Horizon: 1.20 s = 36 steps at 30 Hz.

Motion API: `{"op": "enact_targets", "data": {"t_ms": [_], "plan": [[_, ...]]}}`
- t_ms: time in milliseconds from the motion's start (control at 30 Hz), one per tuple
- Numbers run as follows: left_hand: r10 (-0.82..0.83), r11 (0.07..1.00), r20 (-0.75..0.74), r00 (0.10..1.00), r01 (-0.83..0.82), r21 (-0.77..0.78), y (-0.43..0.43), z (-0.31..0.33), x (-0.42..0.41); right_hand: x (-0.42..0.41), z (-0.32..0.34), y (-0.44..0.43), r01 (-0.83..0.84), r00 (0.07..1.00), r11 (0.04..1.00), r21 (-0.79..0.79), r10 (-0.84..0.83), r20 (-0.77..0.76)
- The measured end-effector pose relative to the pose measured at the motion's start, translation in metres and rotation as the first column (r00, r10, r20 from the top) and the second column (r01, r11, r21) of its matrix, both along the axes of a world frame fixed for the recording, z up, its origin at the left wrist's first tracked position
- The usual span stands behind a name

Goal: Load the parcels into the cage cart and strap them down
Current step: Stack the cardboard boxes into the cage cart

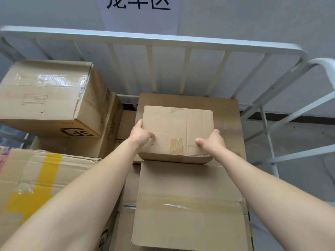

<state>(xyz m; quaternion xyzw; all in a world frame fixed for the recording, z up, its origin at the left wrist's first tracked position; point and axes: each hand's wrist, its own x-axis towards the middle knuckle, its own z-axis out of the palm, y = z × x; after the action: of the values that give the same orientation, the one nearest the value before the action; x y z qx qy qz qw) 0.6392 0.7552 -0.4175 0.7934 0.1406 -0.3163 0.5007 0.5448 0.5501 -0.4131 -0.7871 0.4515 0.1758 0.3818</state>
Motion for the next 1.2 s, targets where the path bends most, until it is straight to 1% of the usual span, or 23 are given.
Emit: {"op": "enact_targets", "data": {"t_ms": [133, 267, 400, 567, 733, 867, 967, 1067, 1200], "plan": [[0.021, 0.999, 0.020, 1.000, -0.022, 0.031, 0.006, 0.005, -0.010, -0.014, 0.007, -0.004, -0.036, 0.999, 0.999, 0.017, 0.035, 0.034], [0.082, 0.987, 0.012, 0.997, -0.082, 0.139, 0.019, 0.016, -0.035, -0.038, 0.022, -0.008, -0.063, 0.997, 0.998, 0.005, 0.063, 0.035], [0.057, 0.982, -0.042, 0.998, -0.048, 0.185, 0.030, 0.023, -0.072, -0.073, 0.028, -0.014, -0.079, 0.997, 0.997, -0.011, 0.079, -0.012], [0.011, 0.974, -0.097, 0.995, 0.011, 0.225, 0.038, 0.014, -0.123, -0.123, 0.020, -0.019, -0.096, 0.992, 0.995, -0.022, 0.094, -0.083], [0.040, 0.963, -0.115, 0.993, -0.008, 0.271, 0.045, -0.009, -0.170, -0.171, -0.006, -0.024, -0.063, 0.988, 0.998, 0.021, 0.065, -0.142], [0.053, 0.964, -0.200, 0.978, 0.002, 0.268, 0.054, -0.030, -0.197, -0.195, -0.027, -0.021, -0.007, 0.982, 0.995, 0.102, 0.026, -0.189], [0.064, 0.965, -0.222, 0.973, -0.004, 0.261, 0.061, -0.040, -0.206, -0.201, -0.041, -0.018, 0.030, 0.984, 0.985, 0.167, 0.001, -0.181], [0.091, 0.967, -0.242, 0.966, -0.028, 0.252, 0.064, -0.044, -0.209, -0.201, -0.049, -0.014, 0.061, 0.986, 0.985, 0.163, -0.034, -0.163], [0.102, 0.969, -0.264, 0.959, -0.037, 0.243, 0.073, -0.047, -0.210, -0.198, -0.054, -0.007, 0.057, 0.981, 0.991, 0.122, -0.033, -0.189]]}}
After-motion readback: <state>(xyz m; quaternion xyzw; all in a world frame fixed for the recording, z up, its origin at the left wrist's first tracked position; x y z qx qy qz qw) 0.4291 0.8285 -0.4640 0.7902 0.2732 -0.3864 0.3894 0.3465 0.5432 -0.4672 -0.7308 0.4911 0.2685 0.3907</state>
